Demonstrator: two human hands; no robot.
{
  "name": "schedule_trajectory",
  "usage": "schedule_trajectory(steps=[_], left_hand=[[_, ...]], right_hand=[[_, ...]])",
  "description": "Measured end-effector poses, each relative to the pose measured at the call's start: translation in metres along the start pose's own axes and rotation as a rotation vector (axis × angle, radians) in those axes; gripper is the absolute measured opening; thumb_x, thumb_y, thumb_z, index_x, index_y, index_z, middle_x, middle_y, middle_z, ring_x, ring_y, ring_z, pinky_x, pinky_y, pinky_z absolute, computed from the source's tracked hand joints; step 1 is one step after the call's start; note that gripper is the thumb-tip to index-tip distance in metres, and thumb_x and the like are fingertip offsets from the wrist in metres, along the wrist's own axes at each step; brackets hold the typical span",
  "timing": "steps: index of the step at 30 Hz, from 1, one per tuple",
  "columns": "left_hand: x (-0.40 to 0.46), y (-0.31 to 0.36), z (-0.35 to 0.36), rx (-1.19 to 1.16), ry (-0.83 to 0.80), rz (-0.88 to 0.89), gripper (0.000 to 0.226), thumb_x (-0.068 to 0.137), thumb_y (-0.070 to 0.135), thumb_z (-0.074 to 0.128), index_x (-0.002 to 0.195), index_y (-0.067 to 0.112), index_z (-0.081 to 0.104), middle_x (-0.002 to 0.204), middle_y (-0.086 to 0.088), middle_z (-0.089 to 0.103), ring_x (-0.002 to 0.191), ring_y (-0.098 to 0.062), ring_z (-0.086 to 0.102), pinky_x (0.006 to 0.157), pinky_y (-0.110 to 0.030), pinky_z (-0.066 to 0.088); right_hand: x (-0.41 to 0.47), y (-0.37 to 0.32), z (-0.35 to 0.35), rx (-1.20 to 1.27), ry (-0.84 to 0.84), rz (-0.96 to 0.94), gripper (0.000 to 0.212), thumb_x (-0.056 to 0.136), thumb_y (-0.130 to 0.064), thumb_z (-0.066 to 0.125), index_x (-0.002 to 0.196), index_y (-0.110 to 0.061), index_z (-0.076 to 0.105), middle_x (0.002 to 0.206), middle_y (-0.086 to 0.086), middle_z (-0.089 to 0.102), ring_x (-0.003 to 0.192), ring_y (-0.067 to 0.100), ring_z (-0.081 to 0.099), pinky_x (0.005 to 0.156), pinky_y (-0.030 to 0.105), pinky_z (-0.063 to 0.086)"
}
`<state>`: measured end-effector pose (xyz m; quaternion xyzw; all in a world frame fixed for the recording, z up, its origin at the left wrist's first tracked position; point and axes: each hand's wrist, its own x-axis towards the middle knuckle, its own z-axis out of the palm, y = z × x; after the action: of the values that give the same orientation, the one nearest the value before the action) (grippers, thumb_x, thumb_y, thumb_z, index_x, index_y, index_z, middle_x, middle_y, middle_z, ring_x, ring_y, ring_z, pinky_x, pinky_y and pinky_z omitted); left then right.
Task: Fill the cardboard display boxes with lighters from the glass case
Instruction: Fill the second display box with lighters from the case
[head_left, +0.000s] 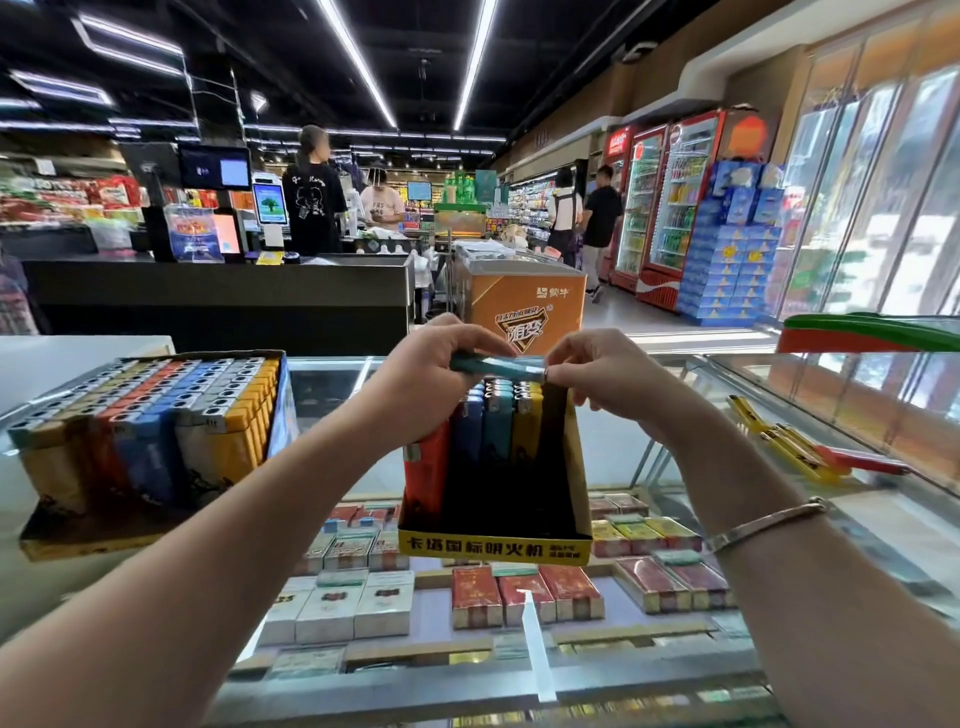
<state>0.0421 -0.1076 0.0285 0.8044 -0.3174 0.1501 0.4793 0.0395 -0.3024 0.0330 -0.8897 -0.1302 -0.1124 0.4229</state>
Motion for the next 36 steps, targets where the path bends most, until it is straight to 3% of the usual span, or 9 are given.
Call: schedule_trajectory(steps=[4,10,14,17,21,24,27,31,36], left_hand=[[-0.0021,0.0009,-0.0022,-0.086,-0.008,-0.084,0.036,0.085,0.0,0.052,0.065,0.029,0.06,0.072,0.008,0.05,0.05,0.001,0.044,0.047,-0.013,0.037],[-0.0028,-0.0002,-0.0028,-0.029,0.01,-0.129,0.03,0.092,0.044,0.041,0.068,0.028,0.051,0.067,0.014,0.053,0.062,-0.002,0.046,0.062,-0.028,0.032],[-0.0017,0.0009,-0.0015,0.016,0.053,-0.066,0.029,0.098,0.036,0.036,0.077,0.034,0.055,0.094,0.004,0.055,0.081,-0.008,0.052,0.066,-0.018,0.04],[-0.001,0.0009,-0.0021,-0.041,-0.002,-0.061,0.014,0.094,0.027,0.05,0.088,0.039,0.053,0.085,0.008,0.062,0.072,-0.002,0.057,0.065,-0.015,0.046],[-0.0018,0.0006,-0.0007,-0.137,-0.098,-0.031,0.026,0.082,0.015,0.068,0.092,0.034,0.054,0.079,0.005,0.063,0.072,-0.01,0.064,0.069,-0.027,0.055],[-0.0034,0.0019,-0.0004,-0.154,-0.14,-0.034,0.03,0.079,0.013,0.071,0.092,0.03,0.05,0.078,0.002,0.067,0.068,-0.01,0.065,0.061,-0.02,0.052],[-0.0037,0.0041,-0.0019,-0.015,-0.195,-0.009,0.051,0.081,0.012,0.069,0.105,0.052,0.048,0.082,0.008,0.064,0.063,0.001,0.057,0.059,-0.013,0.046],[-0.0029,0.0074,-0.0015,0.173,-0.151,0.021,0.079,0.085,0.015,0.064,0.111,0.079,0.025,0.101,0.026,0.052,0.079,-0.008,0.06,0.072,-0.025,0.056],[-0.0037,0.001,-0.0005,0.043,-0.042,0.116,0.05,0.078,0.013,0.071,0.1,0.055,0.058,0.09,0.018,0.061,0.079,-0.004,0.063,0.069,-0.023,0.056]], right_hand=[[-0.0005,-0.0022,0.0037,-0.028,-0.066,0.006,0.007,0.09,-0.006,0.054,0.086,-0.008,0.059,0.072,0.003,0.053,0.059,0.009,0.047,0.039,0.006,0.034],[-0.0009,-0.0027,0.0052,-0.04,-0.082,0.012,0.009,0.091,-0.007,0.051,0.086,-0.007,0.058,0.073,0.003,0.053,0.06,0.009,0.047,0.04,0.005,0.034],[0.0001,0.0002,0.0059,-0.058,-0.082,0.029,0.011,0.092,-0.007,0.05,0.085,-0.009,0.059,0.073,0.003,0.054,0.059,0.009,0.048,0.039,0.006,0.036],[0.0014,0.002,0.0061,-0.067,-0.093,0.026,0.016,0.092,-0.008,0.05,0.08,-0.014,0.057,0.073,0.003,0.055,0.059,0.009,0.049,0.039,0.007,0.036],[0.0039,0.0033,0.0066,-0.095,-0.099,0.023,0.017,0.092,-0.008,0.05,0.078,-0.016,0.057,0.072,0.004,0.055,0.056,0.009,0.05,0.04,0.008,0.038],[0.0047,0.0043,0.0063,-0.092,-0.1,0.023,0.017,0.092,-0.008,0.05,0.079,-0.015,0.057,0.069,0.004,0.054,0.055,0.009,0.049,0.04,0.009,0.038],[0.0044,0.0042,0.0061,-0.09,-0.109,0.019,0.015,0.093,-0.008,0.049,0.081,-0.014,0.057,0.069,0.003,0.053,0.055,0.009,0.049,0.039,0.009,0.037],[0.0039,0.004,0.0062,-0.093,-0.117,0.016,0.019,0.093,-0.008,0.048,0.078,-0.017,0.057,0.07,0.004,0.054,0.056,0.009,0.05,0.04,0.009,0.038],[0.0043,0.0035,0.0079,-0.128,-0.164,0.033,0.021,0.093,-0.007,0.046,0.077,-0.018,0.054,0.072,0.003,0.053,0.059,0.01,0.049,0.04,0.009,0.037]])
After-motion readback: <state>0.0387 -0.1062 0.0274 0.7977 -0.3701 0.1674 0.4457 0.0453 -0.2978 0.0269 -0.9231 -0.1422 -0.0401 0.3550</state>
